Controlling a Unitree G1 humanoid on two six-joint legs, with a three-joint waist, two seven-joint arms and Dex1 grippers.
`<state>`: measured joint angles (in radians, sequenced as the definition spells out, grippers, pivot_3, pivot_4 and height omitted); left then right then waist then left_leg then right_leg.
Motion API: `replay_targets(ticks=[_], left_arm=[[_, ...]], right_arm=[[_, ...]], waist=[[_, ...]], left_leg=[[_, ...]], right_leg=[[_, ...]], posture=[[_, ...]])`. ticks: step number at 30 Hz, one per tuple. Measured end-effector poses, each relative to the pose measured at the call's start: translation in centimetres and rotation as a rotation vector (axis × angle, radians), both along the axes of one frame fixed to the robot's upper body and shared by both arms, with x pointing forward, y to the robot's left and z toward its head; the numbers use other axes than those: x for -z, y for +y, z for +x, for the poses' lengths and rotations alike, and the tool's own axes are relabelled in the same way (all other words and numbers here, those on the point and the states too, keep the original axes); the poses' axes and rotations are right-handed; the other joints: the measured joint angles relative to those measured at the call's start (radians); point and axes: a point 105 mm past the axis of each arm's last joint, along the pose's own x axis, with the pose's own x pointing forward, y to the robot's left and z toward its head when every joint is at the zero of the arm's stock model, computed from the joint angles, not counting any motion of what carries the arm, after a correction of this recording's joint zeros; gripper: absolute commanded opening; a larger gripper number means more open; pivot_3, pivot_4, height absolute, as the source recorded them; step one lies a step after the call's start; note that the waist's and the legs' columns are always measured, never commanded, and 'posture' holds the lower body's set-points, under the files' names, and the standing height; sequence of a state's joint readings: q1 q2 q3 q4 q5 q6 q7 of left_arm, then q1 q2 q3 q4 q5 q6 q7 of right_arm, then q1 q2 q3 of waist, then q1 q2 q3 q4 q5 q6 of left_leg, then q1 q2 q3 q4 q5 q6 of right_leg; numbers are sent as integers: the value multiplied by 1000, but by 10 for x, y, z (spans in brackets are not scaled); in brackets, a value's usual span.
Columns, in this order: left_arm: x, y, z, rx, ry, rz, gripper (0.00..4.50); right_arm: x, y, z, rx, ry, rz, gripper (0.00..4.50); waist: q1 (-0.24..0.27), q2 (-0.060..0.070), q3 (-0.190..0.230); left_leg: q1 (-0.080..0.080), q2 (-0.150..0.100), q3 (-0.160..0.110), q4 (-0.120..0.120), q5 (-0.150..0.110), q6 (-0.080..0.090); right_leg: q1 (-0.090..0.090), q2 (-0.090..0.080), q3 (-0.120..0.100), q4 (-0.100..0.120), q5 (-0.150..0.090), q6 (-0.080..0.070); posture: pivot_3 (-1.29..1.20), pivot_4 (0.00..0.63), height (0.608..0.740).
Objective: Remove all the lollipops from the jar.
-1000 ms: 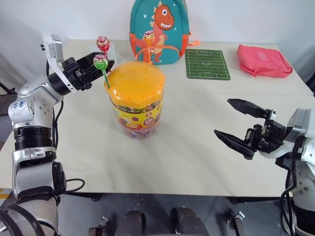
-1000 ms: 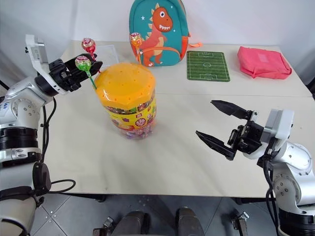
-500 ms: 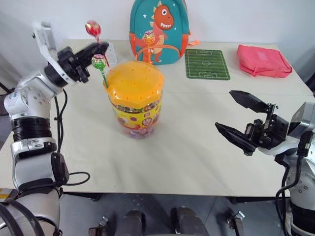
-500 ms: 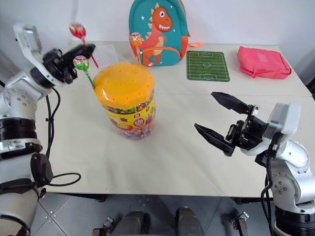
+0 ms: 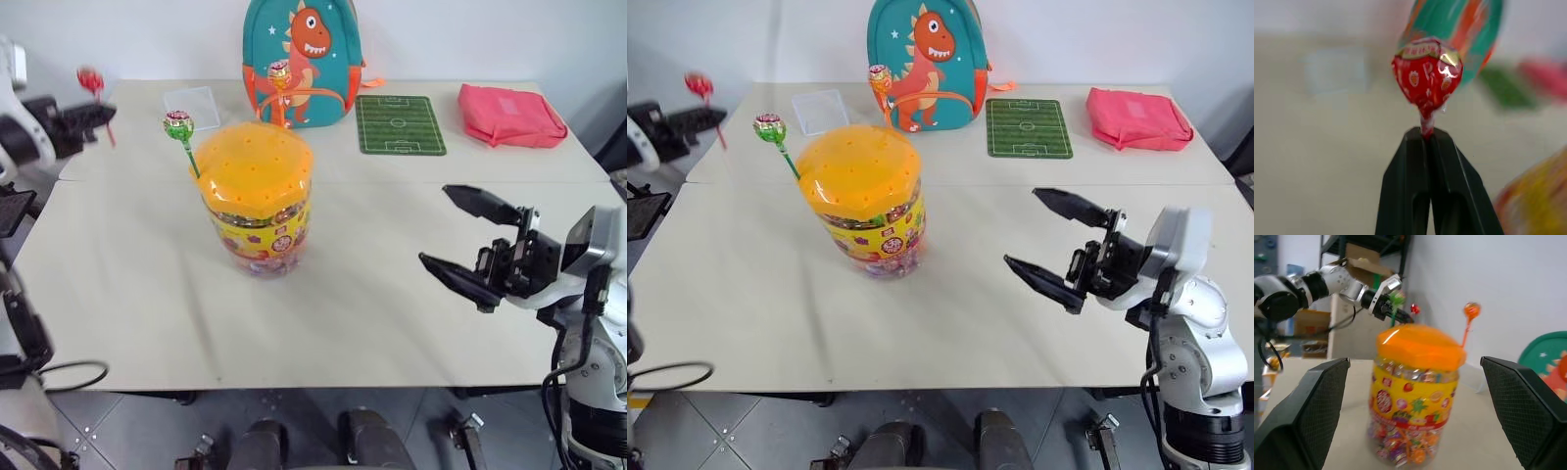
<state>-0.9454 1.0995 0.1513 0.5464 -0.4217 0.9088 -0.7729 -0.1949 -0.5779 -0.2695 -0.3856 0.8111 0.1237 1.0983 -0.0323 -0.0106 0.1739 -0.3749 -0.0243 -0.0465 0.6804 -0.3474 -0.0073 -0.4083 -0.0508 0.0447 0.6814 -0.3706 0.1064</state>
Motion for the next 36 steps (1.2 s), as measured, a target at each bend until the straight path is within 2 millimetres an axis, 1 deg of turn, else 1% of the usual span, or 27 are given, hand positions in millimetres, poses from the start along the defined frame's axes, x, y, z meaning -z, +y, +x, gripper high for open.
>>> replay_targets(ticks=[2,5,6,7,10,12,13,16,17,18,21,23,26,27,29,30,32,33,35,36], left_arm=[[41,14,-16,-27,142,70,11],[114,32,-49,-63,384,169,11],[129,35,-59,-63,435,207,11],[139,33,-65,-56,466,230,11],[133,20,-68,-33,429,230,11],[130,14,-69,-20,413,225,491],[131,13,-68,-25,404,217,643],[134,13,-68,-34,396,196,1538],[133,13,-70,-23,389,182,1891],[129,13,-70,-14,378,168,2138],[104,20,-72,20,283,150,3027],[87,26,-77,63,227,173,3027],[66,23,-88,235,144,153,3027],[62,24,-89,267,119,148,3027],[47,26,-87,311,21,140,3027],[35,19,-83,358,-51,129,3027],[7,-8,-78,498,-220,96,3027],[-10,-28,-76,587,-313,75,3027],[-31,-60,-75,717,-419,56,3027],[-36,-75,-73,767,-450,51,3027]], right_arm=[[8,-3,3,-4,16,-16,4500],[21,-2,1,-44,24,-83,4500],[24,-3,0,-53,24,-108,4500],[28,-4,-3,-63,27,-139,4500],[37,-4,-7,-89,24,-195,4500],[42,-4,-7,-95,33,-211,4500],[42,-4,-7,-93,36,-212,4500],[42,-5,-6,-84,37,-206,4500],[41,-5,-6,-80,40,-200,4500],[41,-6,-6,-74,44,-196,4500],[43,-9,-6,-56,68,-198,4500],[39,-11,-6,-36,66,-192,4500],[31,-14,-5,-7,70,-172,4500],[28,-15,-6,1,67,-166,4500],[26,-15,-7,3,69,-160,4500],[25,-15,-6,6,73,-156,4500],[23,-16,-5,17,73,-145,4500],[21,-16,-6,23,64,-144,4500],[18,-16,-8,22,50,-150,4500],[17,-15,-10,16,46,-149,4500]], waist=[[0,0,0],[4,0,0],[5,-1,1],[10,-2,1],[35,-4,1],[38,-3,1],[38,-3,1],[33,-3,1],[31,-3,1],[29,-3,1],[26,-3,1],[26,-3,1],[28,-2,2],[28,-2,2],[34,-2,2],[37,-3,2],[49,-3,1],[54,-3,1],[55,-3,1],[54,-3,1]], left_leg=[[0,-1,0,0,0,0],[-1,-1,0,1,0,1],[-1,-1,0,1,0,1],[-2,-1,-1,1,0,1],[-2,-2,-2,2,0,2],[-2,-4,-2,2,0,3],[-1,-4,-1,2,0,3],[-2,-4,-2,1,0,3],[-2,-4,-1,1,0,3],[-2,-4,-1,1,0,3],[-2,-4,0,0,0,3],[-2,-4,1,0,0,3],[-1,-4,1,0,0,3],[-1,-4,2,0,0,3],[-2,-4,0,1,0,3],[-2,-4,-1,1,0,3],[-2,-4,-1,3,0,4],[-2,-5,-1,3,0,5],[-1,-5,-1,3,-1,5],[-1,-6,-1,3,-1,5]], right_leg=[[0,-2,-1,-1,0,0],[-1,-3,-2,-3,0,-1],[-1,-3,-2,-4,0,-1],[0,-3,-3,-6,0,-1],[3,-4,-3,-9,1,-1],[3,-6,-3,-9,1,-1],[3,-6,-3,-9,1,-1],[1,-6,-5,-8,1,-1],[1,-6,-6,-7,1,-1],[0,-6,-6,-7,1,-1],[0,-8,-9,-8,1,-1],[0,-9,-11,-9,1,-2],[1,-9,-12,-11,1,-2],[1,-10,-12,-12,1,-2],[2,-9,-14,-13,1,-3],[3,-10,-14,-13,1,-3],[5,-10,-15,-15,1,-2],[6,-10,-15,-15,2,-2],[6,-10,-15,-13,2,-1],[6,-10,-15,-11,2,-1]], posture=[[0,150,740],[0,150,740],[0,150,740],[0,150,740],[0,150,740],[0,150,740],[0,150,740],[0,150,740],[0,150,740],[0,150,740],[0,150,740],[0,150,740],[0,150,740],[0,150,740],[0,150,740],[0,150,740],[0,150,740],[0,150,740],[0,150,740],[0,150,740]])
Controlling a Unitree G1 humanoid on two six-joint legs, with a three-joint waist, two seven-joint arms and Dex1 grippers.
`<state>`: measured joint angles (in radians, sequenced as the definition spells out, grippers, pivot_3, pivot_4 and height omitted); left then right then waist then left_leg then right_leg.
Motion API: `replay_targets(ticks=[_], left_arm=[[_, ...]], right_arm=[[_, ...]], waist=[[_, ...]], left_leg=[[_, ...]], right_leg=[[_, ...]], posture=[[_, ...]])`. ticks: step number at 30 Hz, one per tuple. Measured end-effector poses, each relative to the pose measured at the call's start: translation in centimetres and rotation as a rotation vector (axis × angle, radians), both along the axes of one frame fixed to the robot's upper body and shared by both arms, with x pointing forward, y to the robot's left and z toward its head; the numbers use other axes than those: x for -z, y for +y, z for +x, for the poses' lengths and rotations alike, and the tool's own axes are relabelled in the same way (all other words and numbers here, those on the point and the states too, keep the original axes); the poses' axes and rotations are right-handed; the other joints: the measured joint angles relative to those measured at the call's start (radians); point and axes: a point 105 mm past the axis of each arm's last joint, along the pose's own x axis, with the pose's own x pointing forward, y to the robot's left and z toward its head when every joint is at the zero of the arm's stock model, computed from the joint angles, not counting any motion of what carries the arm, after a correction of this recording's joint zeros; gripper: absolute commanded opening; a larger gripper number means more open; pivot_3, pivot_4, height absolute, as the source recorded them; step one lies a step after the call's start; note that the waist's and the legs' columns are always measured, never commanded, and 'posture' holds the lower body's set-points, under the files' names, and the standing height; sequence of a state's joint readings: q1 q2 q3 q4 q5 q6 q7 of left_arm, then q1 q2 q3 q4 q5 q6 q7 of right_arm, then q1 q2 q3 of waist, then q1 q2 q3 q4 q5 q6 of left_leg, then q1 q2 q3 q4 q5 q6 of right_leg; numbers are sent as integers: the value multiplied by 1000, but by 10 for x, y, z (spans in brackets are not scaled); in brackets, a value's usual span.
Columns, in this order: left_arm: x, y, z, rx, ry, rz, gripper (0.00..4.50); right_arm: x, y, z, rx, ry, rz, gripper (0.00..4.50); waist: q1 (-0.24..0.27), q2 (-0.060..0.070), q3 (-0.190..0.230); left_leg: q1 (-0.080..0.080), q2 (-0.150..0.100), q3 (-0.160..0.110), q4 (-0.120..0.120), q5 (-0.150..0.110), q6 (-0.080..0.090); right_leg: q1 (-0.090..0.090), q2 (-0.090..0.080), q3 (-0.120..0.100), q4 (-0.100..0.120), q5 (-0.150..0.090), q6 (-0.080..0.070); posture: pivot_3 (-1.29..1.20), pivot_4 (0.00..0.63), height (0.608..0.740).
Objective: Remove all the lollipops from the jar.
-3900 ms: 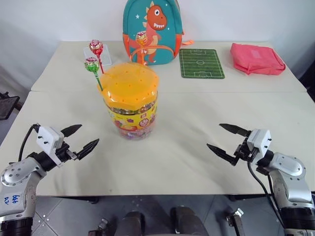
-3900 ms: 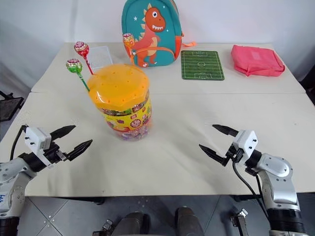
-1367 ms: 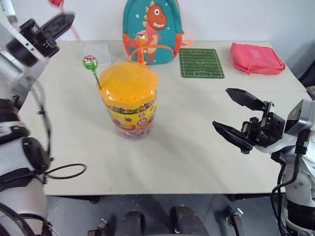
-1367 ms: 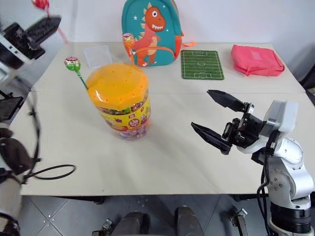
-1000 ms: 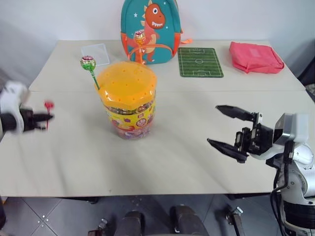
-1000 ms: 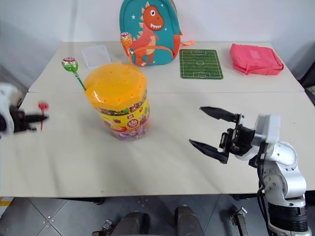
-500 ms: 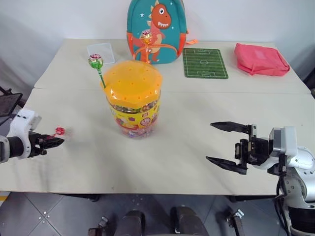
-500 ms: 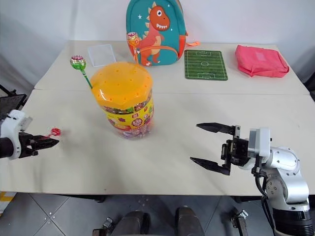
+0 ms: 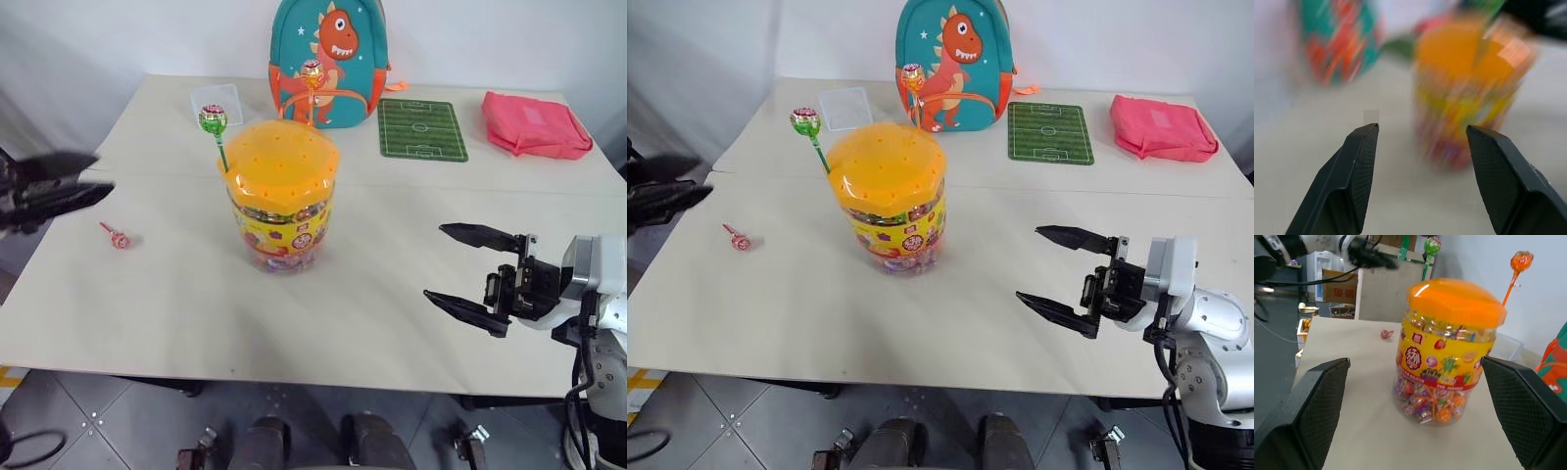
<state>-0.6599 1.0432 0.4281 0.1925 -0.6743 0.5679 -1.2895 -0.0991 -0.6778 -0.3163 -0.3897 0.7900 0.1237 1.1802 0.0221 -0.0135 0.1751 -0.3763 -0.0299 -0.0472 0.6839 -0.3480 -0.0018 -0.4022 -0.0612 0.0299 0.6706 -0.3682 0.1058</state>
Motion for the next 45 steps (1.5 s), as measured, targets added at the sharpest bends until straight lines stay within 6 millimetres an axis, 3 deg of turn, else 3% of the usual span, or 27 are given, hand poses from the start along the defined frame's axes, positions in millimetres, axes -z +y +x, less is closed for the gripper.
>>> replay_targets(ticks=[3,8,10,19,23,27,29,32,35,36,38,41,45], left_arm=[[8,-35,7,114,17,24,3027],[15,-57,23,148,30,12,3027],[12,-62,27,152,16,-1,2649],[17,-61,34,157,55,-24,121],[9,-65,35,169,55,-63,56],[-29,-60,35,183,47,-285,56],[-46,-47,32,169,74,-370,56],[-50,-21,36,80,151,-462,56],[-27,17,48,-180,238,-407,56],[-6,37,49,-325,284,-305,56],[54,80,42,-598,458,-85,56],[104,99,31,-719,615,48,56],[135,104,7,-747,710,148,56]], right_arm=[[-5,5,-3,-10,-12,8,4500],[-8,5,-3,9,-6,25,4500],[-9,6,-3,13,-12,27,4500],[-5,4,-6,34,-4,44,4500],[-7,4,-5,41,-13,51,4500],[-15,8,-2,44,-38,62,4500],[-17,10,0,39,-31,68,4500],[-19,14,3,28,-20,71,4500],[-20,19,4,14,-22,78,4500],[-21,20,6,9,-20,80,4500],[-20,20,8,12,-6,82,4500],[-17,23,11,3,8,86,4500],[-18,25,15,-9,10,89,4500]], waist=[[-11,0,0],[-31,0,0],[-31,0,0],[-25,0,0],[-24,0,0],[-24,-1,0],[-28,-1,0],[-39,-1,0],[-53,0,0],[-59,0,0],[-62,1,0],[-51,-1,1],[-40,-2,1]], left_leg=[[0,0,1,0,0,0],[0,1,2,0,0,0],[0,0,2,0,0,0],[0,0,2,1,0,0],[0,0,1,2,0,0],[0,0,1,4,0,0],[0,0,1,3,0,0],[0,0,1,1,0,0],[1,0,2,0,0,-1],[3,-1,1,-2,0,-1],[7,-7,-7,-6,0,-1],[3,-7,-9,-2,0,-1],[2,-9,-11,-1,-1,0]], right_leg=[[-1,0,0,2,0,0],[-3,1,1,2,0,0],[-3,1,1,3,0,0],[-3,1,1,2,0,0],[-3,1,1,2,0,0],[-3,1,1,3,0,0],[-5,1,1,5,0,0],[-7,1,0,9,0,0],[-7,1,1,8,0,0],[-8,1,2,10,0,0],[-8,0,2,9,0,0],[-9,-1,2,7,0,0],[-8,-3,2,3,0,-1]], posture=[[0,150,740],[0,150,740],[0,150,740],[0,150,740],[0,150,740],[0,150,740],[0,150,740],[0,150,740],[0,150,740],[0,150,740],[0,150,740],[0,150,740],[0,150,740]])
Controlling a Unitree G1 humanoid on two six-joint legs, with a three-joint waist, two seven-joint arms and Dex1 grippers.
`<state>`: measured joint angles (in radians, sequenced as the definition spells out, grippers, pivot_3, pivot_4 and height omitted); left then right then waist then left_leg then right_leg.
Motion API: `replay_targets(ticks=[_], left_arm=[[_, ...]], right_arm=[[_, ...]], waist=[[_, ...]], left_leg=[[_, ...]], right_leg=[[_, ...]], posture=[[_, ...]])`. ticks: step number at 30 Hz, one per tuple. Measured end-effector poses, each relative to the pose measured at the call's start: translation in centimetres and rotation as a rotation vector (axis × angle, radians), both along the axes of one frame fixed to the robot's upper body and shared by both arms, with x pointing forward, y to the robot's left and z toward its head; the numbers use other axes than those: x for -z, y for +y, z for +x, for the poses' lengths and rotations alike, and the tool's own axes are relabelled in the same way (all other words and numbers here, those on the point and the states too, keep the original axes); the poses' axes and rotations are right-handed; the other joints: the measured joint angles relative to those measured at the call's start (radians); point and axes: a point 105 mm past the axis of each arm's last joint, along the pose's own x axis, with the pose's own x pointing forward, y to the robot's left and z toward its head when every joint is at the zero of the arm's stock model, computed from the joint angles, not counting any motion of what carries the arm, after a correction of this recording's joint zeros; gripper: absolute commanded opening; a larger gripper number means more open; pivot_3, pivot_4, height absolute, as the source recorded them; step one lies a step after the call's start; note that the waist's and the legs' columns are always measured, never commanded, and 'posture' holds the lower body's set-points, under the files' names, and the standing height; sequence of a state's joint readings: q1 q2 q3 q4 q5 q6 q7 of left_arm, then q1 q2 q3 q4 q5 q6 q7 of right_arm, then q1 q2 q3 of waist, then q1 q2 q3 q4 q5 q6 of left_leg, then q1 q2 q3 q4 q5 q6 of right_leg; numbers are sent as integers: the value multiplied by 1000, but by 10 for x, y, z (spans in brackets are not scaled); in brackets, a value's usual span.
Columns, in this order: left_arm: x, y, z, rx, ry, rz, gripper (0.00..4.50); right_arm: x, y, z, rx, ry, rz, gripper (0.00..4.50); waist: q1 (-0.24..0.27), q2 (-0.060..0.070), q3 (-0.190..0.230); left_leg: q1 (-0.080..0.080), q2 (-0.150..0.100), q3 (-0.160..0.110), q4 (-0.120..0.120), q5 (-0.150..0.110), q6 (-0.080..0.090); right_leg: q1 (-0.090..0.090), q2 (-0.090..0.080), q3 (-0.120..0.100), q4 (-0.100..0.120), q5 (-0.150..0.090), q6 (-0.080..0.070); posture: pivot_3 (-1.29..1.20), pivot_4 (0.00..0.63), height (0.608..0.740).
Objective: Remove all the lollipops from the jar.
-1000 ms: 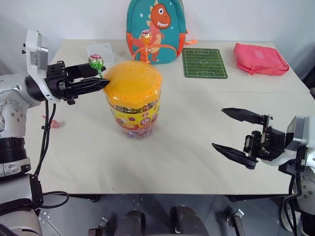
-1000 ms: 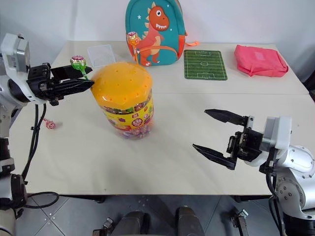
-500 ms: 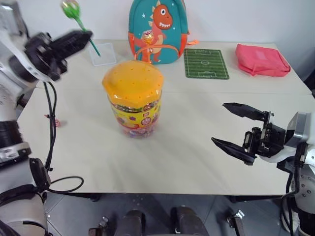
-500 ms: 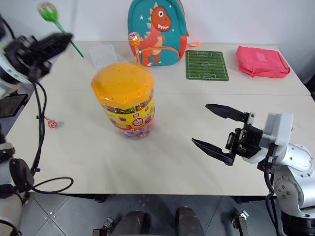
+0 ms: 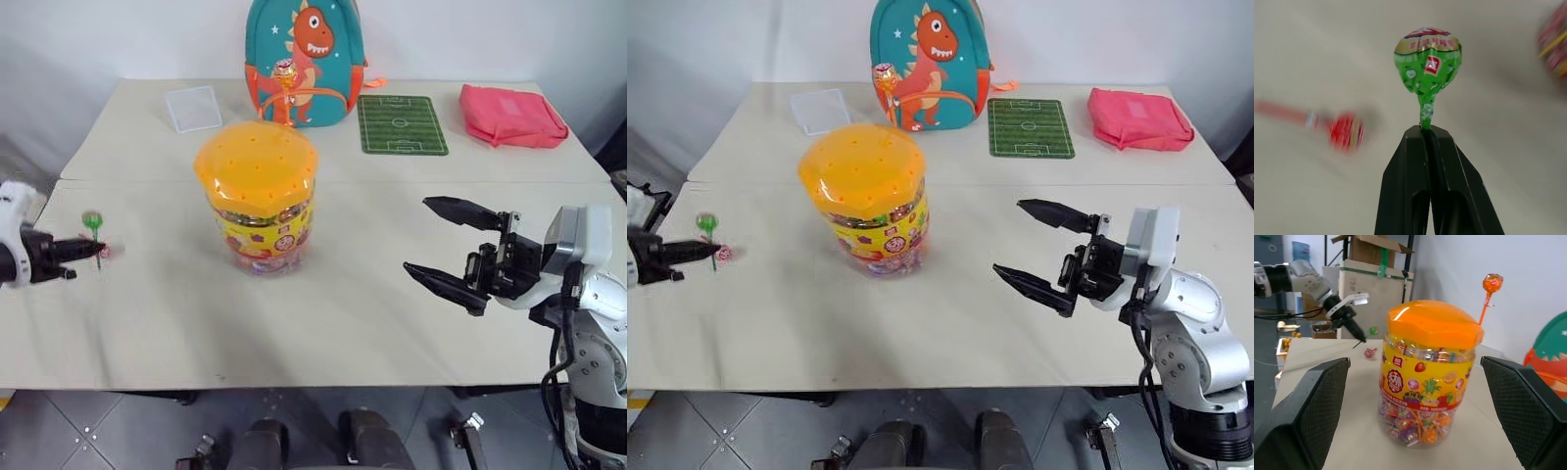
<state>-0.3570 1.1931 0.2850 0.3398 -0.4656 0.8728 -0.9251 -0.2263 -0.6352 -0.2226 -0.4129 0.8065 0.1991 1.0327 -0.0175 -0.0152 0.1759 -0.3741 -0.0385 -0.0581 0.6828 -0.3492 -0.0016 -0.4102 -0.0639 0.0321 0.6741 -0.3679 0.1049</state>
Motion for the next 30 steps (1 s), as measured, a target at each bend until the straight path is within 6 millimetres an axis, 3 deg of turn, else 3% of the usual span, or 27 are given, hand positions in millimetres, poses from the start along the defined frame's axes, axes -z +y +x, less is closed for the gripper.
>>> replay_targets(ticks=[5,10,15,18,21,24,26,30], left_arm=[[39,-9,-22,24,125,14,56],[53,-12,-23,22,100,-5,56],[54,-23,-19,70,32,-32,1291],[40,-20,-19,77,-54,-36,2148],[11,-17,-23,108,-186,-39,2148],[-5,-11,-30,124,-287,-38,2148],[-8,-11,-41,127,-370,-112,2148],[-31,-33,-56,198,-593,-259,2148]], right_arm=[[3,2,6,-2,24,-7,4500],[5,3,6,-9,35,-16,4500],[6,3,5,-18,37,-20,4500],[11,1,11,10,101,-37,4500],[19,-7,23,85,212,-35,4500],[21,-9,28,106,262,-30,4500],[17,-13,37,138,290,-46,4500],[-6,-8,45,112,309,1,4500]], waist=[[13,1,0],[15,2,0],[16,2,0],[15,1,0],[12,2,0],[10,3,0],[6,4,0],[6,1,0]], left_leg=[[0,0,0,-1,0,0],[0,0,0,-1,0,0],[0,0,0,-1,0,0],[0,0,0,-1,0,0],[0,0,0,-1,0,0],[0,0,1,-2,0,0],[0,0,2,-2,0,0],[0,2,2,-1,-1,1]], right_leg=[[-1,0,0,-1,0,0],[0,0,0,-1,0,0],[0,0,0,-1,0,0],[0,0,0,-1,0,0],[0,0,0,-2,0,0],[0,0,0,-3,0,0],[0,0,0,-4,0,0],[1,1,-1,-5,0,-1]], posture=[[0,150,740],[0,150,740],[0,150,740],[0,150,740],[0,150,740],[0,150,740],[0,150,740],[0,150,740]])
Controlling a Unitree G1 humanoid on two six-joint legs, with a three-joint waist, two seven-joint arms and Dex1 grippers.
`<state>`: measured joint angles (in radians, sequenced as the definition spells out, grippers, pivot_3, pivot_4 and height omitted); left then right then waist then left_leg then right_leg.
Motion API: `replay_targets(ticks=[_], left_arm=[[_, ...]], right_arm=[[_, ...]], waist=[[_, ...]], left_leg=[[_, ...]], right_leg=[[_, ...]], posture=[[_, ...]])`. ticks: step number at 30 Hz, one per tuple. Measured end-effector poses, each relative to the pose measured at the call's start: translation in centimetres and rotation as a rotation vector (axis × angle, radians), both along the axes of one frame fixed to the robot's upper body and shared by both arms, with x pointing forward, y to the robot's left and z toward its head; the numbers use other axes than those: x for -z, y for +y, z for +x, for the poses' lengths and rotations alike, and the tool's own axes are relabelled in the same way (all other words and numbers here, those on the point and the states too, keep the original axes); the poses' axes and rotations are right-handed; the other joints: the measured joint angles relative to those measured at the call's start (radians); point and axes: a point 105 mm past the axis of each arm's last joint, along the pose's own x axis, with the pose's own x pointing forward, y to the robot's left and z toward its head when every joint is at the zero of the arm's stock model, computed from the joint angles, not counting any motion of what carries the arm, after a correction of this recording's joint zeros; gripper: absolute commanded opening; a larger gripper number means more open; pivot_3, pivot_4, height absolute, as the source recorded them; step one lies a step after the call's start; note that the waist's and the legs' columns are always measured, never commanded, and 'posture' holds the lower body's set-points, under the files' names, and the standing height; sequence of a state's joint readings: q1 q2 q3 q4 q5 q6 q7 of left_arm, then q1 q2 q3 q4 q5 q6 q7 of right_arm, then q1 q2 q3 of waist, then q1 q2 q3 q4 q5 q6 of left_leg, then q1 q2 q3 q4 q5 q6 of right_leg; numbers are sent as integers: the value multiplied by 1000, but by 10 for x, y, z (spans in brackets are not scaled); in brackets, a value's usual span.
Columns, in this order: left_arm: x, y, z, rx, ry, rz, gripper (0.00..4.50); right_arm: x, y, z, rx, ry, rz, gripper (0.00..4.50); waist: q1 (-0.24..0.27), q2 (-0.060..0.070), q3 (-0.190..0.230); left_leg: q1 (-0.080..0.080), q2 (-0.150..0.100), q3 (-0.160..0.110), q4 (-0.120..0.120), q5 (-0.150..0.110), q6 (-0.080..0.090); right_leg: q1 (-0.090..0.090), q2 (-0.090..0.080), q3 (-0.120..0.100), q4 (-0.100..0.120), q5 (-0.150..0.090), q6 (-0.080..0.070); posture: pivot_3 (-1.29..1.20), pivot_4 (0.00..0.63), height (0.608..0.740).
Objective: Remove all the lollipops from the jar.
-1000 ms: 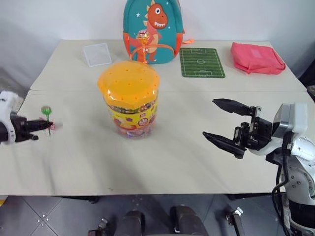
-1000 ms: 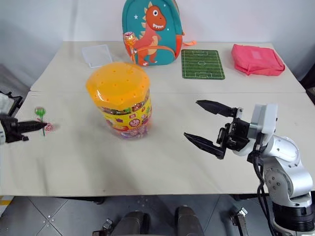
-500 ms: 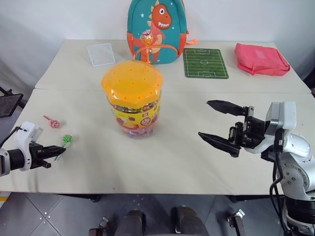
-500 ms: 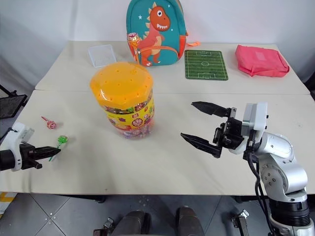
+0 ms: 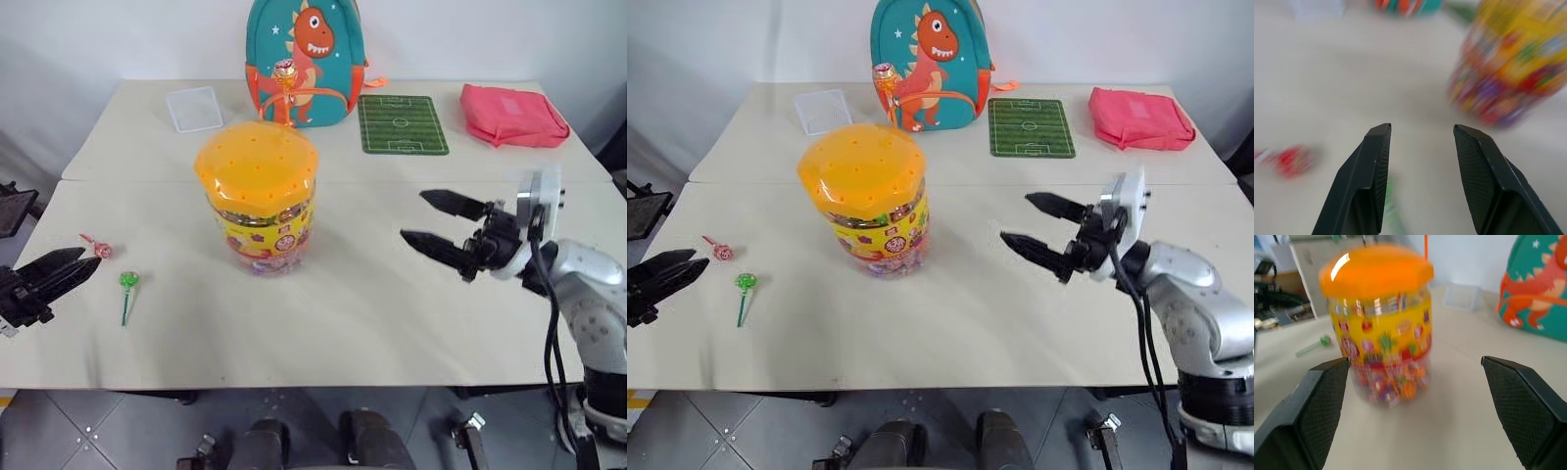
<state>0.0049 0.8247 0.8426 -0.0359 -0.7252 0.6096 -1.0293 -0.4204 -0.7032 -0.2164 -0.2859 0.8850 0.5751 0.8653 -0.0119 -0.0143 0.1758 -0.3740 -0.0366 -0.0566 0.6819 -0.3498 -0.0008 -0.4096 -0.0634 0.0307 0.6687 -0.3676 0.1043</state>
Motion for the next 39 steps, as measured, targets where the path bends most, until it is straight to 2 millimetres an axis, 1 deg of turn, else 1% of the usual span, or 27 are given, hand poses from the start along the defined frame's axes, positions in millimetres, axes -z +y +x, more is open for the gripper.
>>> replay_targets(ticks=[3,5,6,8,10,12,14,16,18,19,22,27,30,33,35,37,39], left_arm=[[-22,-18,-6,65,-115,22,2148],[-34,-29,-3,106,-190,-26,2500],[-42,-38,1,135,-224,-72,2678],[-51,-54,7,193,-253,-126,3299],[-48,-73,12,249,-238,-124,3919],[-40,-89,16,304,-211,-135,4468],[-35,-101,18,350,-184,-133,4491],[-38,-107,20,370,-201,-108,4491],[-42,-114,24,388,-224,-82,4491],[-44,-116,24,397,-231,-75,4491],[-44,-117,25,404,-232,-74,4491],[-51,-115,27,387,-275,-83,4491],[-55,-111,28,345,-327,-101,4491],[-59,-101,28,276,-378,-97,4491],[-59,-99,28,262,-389,-96,4491],[-57,-98,28,254,-388,-98,4500],[-58,-98,28,249,-393,-99,4500]], right_arm=[[-17,16,0,-70,-4,51,4500],[-29,28,9,-93,-6,76,4500],[-35,37,15,-96,-2,68,4500],[-45,54,29,-80,19,48,4500],[-49,67,48,-28,67,29,4500],[-48,78,63,8,110,7,4500],[-47,88,69,0,134,8,4500],[-49,100,84,28,163,12,4500],[-57,114,97,64,174,29,4500],[-63,123,101,63,176,49,4500],[-72,138,97,9,165,77,4500],[-70,158,92,-46,161,54,4500],[-72,162,91,-58,144,45,4500],[-70,167,90,-68,141,43,4500],[-69,169,91,-67,143,42,4500],[-68,171,91,-70,146,42,4084],[-68,172,91,-70,143,44,3533]], waist=[[4,0,0],[6,0,0],[5,0,0],[4,0,0],[-4,1,0],[-14,1,0],[-21,1,0],[-34,1,0],[-49,1,0],[-56,1,0],[-69,1,0],[-72,1,0],[-72,1,0],[-74,1,0],[-74,1,0],[-74,1,0],[-73,1,0]], left_leg=[[0,0,0,0,0,0],[0,-1,0,1,0,0],[0,-1,0,1,0,-1],[0,-1,0,1,1,-1],[1,-1,0,1,1,-1],[0,-1,0,0,1,-1],[0,-1,-1,-1,0,-2],[0,-2,-1,-1,0,-2],[0,-2,0,0,0,-2],[0,-2,0,-1,1,-2],[0,-2,-5,-1,1,-3],[0,-3,-6,0,1,-3],[0,-3,-7,0,1,-3],[0,-3,-7,0,1,-3],[0,-3,-7,0,1,-3],[0,-3,-8,0,1,-3],[0,-3,-8,0,1,-3]], right_leg=[[1,0,0,0,0,0],[1,0,1,0,0,0],[0,0,0,0,0,0],[-1,0,0,3,1,-1],[-2,0,0,4,1,-1],[-3,0,0,6,1,-1],[-3,0,-1,8,1,-1],[-4,0,-2,9,1,-1],[-4,0,-2,8,1,-1],[-4,0,-3,9,1,-1],[-3,0,-6,11,1,-1],[-3,-2,-11,11,2,-1],[-3,-3,-13,11,2,-1],[-2,-3,-15,11,2,-1],[-3,-4,-17,12,2,-1],[-3,-7,-22,12,2,-1],[-2,-8,-24,12,2,-1]], posture=[[0,150,740],[0,150,740],[0,150,740],[0,150,740],[0,150,740],[0,150,740],[0,150,740],[0,150,740],[0,150,740],[0,150,740],[0,150,740],[0,150,740],[0,150,740],[0,150,740],[0,150,740],[0,150,740],[0,150,740]])
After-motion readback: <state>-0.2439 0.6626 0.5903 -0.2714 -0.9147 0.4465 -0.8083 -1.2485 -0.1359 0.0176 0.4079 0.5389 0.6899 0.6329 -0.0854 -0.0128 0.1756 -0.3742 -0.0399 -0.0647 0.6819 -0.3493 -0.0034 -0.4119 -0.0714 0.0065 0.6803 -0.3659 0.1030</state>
